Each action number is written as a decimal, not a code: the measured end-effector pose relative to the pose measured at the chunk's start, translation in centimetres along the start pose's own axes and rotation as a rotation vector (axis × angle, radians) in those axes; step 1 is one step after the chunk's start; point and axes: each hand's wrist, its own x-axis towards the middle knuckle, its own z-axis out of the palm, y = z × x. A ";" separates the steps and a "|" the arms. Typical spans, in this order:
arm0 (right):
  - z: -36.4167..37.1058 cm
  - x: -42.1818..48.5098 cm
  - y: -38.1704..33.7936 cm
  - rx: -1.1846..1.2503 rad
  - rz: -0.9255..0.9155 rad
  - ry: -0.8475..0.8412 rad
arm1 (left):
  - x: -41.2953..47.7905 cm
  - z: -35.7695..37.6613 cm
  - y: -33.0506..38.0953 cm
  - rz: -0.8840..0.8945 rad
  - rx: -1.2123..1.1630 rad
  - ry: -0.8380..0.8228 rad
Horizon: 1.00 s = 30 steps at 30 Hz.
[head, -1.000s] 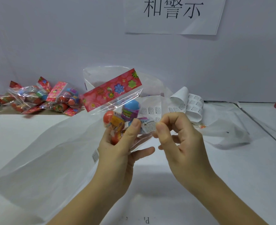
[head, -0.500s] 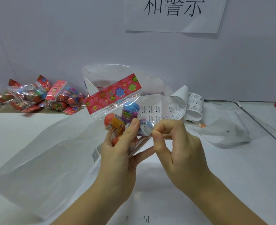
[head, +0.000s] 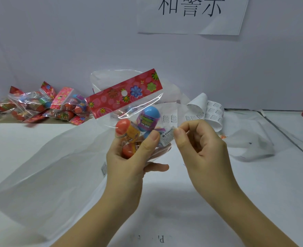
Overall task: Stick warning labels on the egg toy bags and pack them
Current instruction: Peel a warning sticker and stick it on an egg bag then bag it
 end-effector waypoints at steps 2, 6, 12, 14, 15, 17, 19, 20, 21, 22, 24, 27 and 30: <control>0.0 -0.1 -0.2 0.007 0.007 0.007 | -0.1 -0.1 0.0 0.018 -0.003 -0.012; -0.1 -0.3 -0.5 -0.001 0.007 0.038 | -0.4 -0.1 0.1 0.023 0.031 -0.049; -0.1 -0.5 -0.8 -0.034 0.031 0.067 | -0.4 0.0 0.1 0.030 0.036 -0.022; -0.2 -0.4 -0.8 -0.070 0.045 0.064 | -0.3 -0.1 0.1 0.024 0.034 -0.016; -0.3 -0.2 -0.7 -0.085 0.072 0.061 | -0.3 0.0 0.1 0.013 0.029 -0.008; -0.6 0.6 -0.5 0.016 0.198 0.050 | -0.2 -0.1 0.2 -0.012 0.010 0.022; -1.2 1.5 -0.3 0.322 0.378 -0.014 | 0.0 -0.1 0.4 -0.056 -0.015 0.023; -1.5 1.9 -0.3 0.430 0.411 -0.083 | 0.0 -0.1 0.5 -0.082 -0.010 0.004; -1.8 2.0 -0.2 0.451 0.389 -0.172 | 0.0 0.0 0.6 -0.108 0.005 -0.016; -1.9 2.0 -0.1 0.419 0.338 -0.259 | 0.1 0.0 0.6 -0.123 0.026 -0.033; -1.6 1.8 -0.1 0.353 0.225 -0.339 | 0.1 -0.1 0.7 -0.138 0.058 -0.051; -1.2 1.5 0.3 0.393 0.160 -0.276 | 0.1 -0.2 0.7 -0.160 0.041 -0.041; -1.0 1.7 0.6 0.607 0.248 -0.240 | 0.3 -0.2 0.9 -0.184 -0.031 -0.026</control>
